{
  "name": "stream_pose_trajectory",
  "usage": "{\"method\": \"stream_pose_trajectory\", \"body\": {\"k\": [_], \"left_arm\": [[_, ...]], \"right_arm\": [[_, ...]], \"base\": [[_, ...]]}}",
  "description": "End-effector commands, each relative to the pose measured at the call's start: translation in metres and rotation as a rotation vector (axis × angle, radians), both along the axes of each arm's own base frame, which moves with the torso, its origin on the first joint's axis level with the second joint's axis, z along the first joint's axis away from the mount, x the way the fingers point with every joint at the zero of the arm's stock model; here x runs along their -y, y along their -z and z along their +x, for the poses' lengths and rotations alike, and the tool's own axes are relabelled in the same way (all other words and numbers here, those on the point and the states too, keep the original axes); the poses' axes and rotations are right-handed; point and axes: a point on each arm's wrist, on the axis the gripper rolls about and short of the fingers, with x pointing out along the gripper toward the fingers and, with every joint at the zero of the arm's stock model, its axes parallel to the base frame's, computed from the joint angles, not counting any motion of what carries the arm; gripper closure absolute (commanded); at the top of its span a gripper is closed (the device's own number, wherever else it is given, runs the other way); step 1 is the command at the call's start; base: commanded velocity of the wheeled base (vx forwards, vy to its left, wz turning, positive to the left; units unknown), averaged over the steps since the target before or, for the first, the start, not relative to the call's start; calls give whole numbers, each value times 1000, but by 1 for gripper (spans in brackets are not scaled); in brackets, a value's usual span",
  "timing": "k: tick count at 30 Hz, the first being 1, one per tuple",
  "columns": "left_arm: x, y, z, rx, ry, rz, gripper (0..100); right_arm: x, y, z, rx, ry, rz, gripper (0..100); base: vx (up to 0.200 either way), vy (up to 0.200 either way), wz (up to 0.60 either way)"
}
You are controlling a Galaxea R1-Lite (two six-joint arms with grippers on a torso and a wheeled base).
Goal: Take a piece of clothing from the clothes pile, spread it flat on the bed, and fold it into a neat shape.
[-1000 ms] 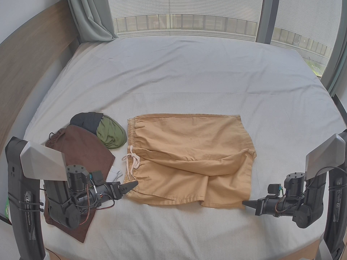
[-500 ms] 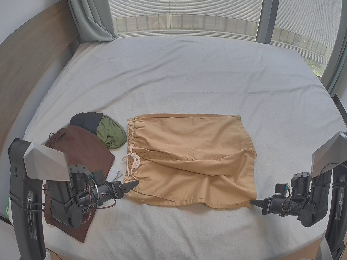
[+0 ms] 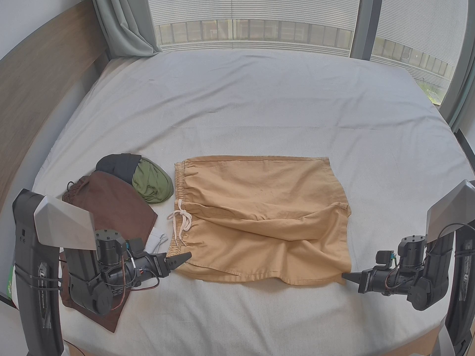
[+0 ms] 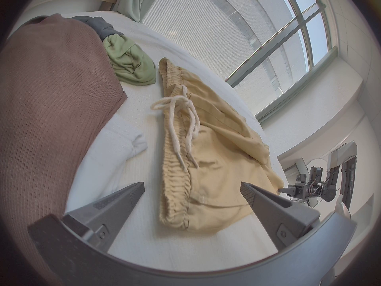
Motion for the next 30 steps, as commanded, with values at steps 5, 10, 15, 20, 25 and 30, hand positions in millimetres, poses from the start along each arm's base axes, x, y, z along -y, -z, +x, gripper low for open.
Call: {"method": "stream_pose_trajectory", "body": {"k": [5,10,15,20,25,30], "left_arm": [[-1,2,-4,-17,0,2,100],[0,2,-2,-14,0,2,100],[-1,0,-5,-18,-2,5,100],[-6,-2,-20,-56,-5,16,100],[-9,-6,-29,-76,-6,21,100],[-11,-6,-44,-122,6,26,100]], "right_arm": [[0,1,0,-2,-1,0,100],[0,1,-1,-5,-1,-1,100],[2,-2,-6,-14,3,-2,100],[10,-1,-16,-8,-13,-60,100],[14,0,-22,-16,-19,-80,100],[15,0,-29,-39,-19,-85,100]], "base": [[0,0,0],[0,0,0],[0,0,0],[0,0,0],[0,0,0],[0,0,0]]}}
